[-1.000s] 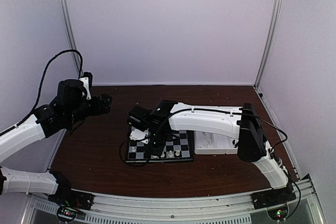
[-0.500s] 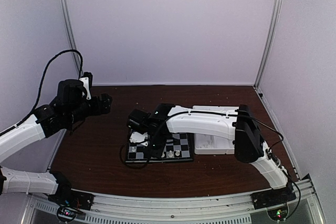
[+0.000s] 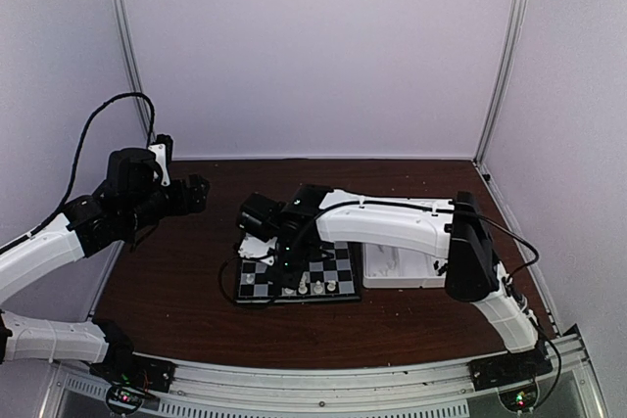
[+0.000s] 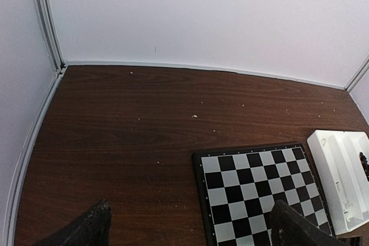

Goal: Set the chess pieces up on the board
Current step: Place the chess piece on the chessboard, then pick up the chess piece from the storage box.

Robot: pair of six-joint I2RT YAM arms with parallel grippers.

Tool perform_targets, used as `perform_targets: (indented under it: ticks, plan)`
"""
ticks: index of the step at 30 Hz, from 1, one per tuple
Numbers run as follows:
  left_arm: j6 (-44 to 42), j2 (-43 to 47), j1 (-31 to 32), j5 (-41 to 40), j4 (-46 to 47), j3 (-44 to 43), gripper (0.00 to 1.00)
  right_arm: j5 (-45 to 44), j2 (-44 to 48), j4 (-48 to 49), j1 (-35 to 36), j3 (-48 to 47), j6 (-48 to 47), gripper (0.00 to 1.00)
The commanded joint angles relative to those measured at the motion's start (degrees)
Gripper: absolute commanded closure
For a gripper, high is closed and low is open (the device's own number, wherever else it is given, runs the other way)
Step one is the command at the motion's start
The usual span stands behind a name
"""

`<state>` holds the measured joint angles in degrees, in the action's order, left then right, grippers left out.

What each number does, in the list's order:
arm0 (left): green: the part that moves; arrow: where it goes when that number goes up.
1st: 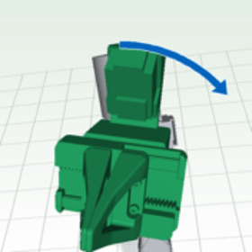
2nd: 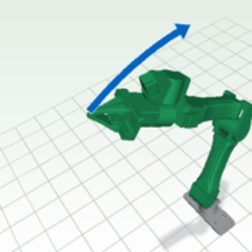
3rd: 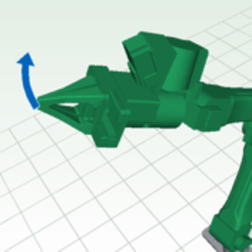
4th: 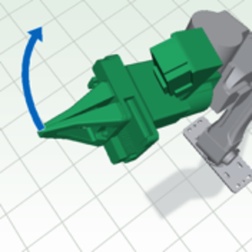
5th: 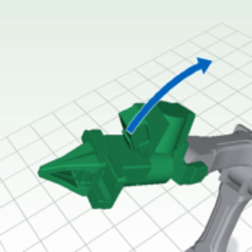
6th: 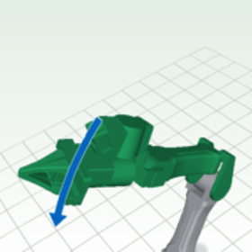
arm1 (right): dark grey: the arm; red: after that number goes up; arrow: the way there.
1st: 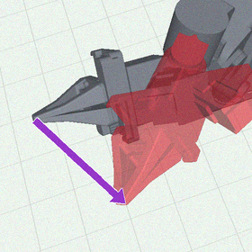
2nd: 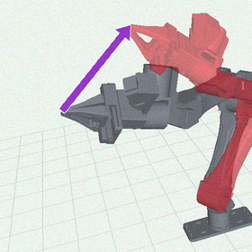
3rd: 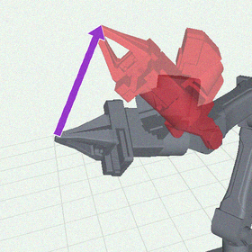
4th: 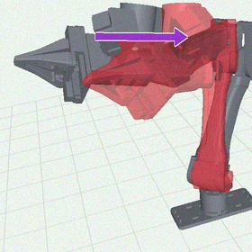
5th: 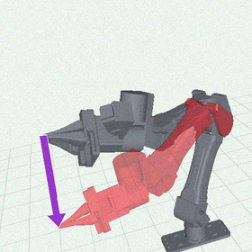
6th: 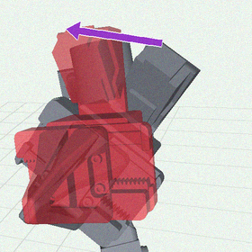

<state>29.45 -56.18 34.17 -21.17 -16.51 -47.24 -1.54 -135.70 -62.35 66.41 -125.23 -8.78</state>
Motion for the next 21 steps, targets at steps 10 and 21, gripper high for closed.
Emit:
perform_targets:
  ticks: [10,21]
  plan:
    - [-2.1,-0.4,-0.4,4.8,3.4,0.5,0.03,5.2,21.3,14.2,-9.2,18.0,9.7,0.69]
    - [-0.3,-6.2,-0.4,9.5,2.0,-3.2,0.02,-1.3,26.6,11.3,-24.3,32.6,19.0,0.73]
